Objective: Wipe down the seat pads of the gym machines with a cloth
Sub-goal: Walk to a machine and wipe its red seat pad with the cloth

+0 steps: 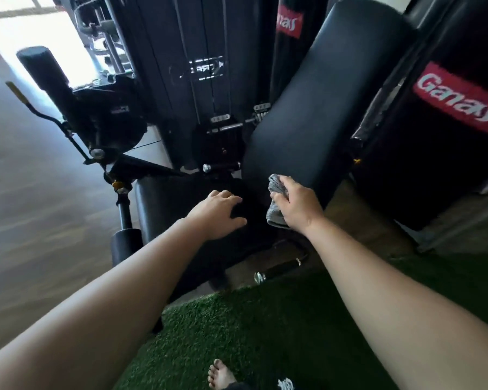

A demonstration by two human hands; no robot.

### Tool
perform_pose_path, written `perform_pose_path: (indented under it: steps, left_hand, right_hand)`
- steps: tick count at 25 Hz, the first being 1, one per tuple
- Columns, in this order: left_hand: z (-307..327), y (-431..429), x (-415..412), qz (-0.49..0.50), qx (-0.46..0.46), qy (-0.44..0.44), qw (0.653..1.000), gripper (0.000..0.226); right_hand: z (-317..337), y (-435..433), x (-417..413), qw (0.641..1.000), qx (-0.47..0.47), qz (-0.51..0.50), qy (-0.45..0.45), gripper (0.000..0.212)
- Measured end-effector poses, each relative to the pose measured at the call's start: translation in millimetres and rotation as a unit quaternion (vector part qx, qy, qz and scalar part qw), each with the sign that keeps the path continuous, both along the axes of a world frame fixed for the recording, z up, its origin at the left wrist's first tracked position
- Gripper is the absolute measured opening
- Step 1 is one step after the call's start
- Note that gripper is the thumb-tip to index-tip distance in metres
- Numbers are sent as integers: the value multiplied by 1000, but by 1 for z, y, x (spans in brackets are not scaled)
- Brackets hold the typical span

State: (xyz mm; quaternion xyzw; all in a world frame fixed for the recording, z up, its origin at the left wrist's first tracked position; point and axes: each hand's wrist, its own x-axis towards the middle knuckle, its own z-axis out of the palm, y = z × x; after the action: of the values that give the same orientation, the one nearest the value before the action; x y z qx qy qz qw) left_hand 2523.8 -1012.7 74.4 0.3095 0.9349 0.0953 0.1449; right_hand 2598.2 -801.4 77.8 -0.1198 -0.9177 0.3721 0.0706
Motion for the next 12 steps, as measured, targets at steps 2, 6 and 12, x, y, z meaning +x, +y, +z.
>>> perform_pose_path:
  steps: [2, 6, 12]
  left_hand:
    - [12, 45, 19, -39, -1, 13, 999, 71]
    - [30, 139, 70, -102, -8, 27, 994, 68]
    - [58, 320, 189, -200, 18, 36, 979, 67]
  right_hand:
    - [15, 40, 33, 999, 8, -35, 5, 46]
    - [46, 122, 112, 997, 8, -78, 6, 55]
    - [81, 269, 274, 988, 7, -155, 13, 54]
